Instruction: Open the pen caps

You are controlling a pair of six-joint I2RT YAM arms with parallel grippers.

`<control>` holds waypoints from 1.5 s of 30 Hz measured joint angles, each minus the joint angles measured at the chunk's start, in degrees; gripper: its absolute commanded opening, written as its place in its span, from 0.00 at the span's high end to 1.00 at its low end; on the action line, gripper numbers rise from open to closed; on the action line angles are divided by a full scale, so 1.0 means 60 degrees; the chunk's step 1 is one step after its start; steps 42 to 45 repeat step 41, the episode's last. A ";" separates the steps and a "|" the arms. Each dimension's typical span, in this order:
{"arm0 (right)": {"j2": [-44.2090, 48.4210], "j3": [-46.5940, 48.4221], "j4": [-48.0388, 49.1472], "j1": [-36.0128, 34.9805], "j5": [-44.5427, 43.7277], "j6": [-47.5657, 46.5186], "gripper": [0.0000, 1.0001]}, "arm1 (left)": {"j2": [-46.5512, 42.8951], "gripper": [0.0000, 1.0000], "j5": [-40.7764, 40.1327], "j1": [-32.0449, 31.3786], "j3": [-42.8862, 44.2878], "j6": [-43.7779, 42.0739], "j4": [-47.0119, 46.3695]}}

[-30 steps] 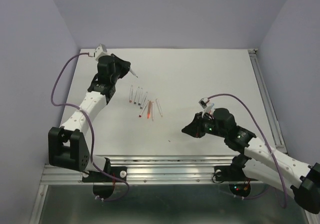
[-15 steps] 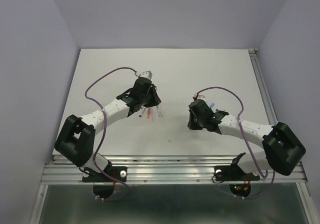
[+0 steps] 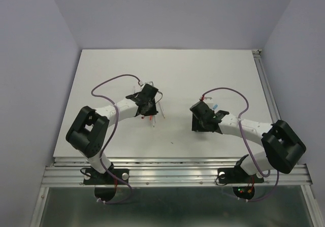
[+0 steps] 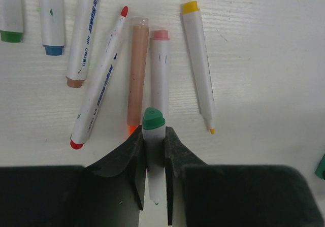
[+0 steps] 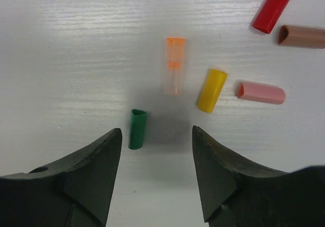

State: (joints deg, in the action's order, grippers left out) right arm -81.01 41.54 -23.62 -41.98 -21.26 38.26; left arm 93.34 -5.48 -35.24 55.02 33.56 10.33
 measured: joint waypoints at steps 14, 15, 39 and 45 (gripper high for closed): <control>0.2499 0.0007 0.0087 0.0000 0.0838 -0.0517 0.00 | 0.0273 0.28 -0.0535 -0.0011 0.0936 -0.0368 0.0295; 0.2699 0.0007 0.0087 0.0000 0.0852 -0.0543 0.00 | 0.0273 0.26 -0.0543 -0.0011 0.0951 -0.0379 0.0324; 0.5570 0.0069 -0.2357 0.0000 -0.5074 0.2889 0.00 | -0.5759 0.01 -0.4685 0.2495 0.0481 0.1570 0.1421; 0.6007 0.0069 -0.2350 0.0000 -0.5311 0.2918 0.00 | -0.5854 0.01 -0.4692 0.2583 0.0266 0.1588 0.1475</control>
